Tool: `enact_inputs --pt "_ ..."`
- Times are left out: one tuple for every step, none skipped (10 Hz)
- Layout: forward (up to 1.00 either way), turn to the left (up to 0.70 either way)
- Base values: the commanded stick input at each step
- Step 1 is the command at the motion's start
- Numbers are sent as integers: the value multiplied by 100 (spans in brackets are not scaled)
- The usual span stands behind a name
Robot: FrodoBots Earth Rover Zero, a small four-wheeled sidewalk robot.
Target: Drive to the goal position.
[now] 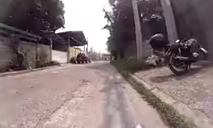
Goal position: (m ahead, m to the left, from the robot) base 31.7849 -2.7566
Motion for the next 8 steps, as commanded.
enact_inputs --pt "85 0" --pt "85 0" --pt "85 0" --pt "85 0" --pt "85 0" --pt "85 0" --pt "85 0" --pt "85 0"
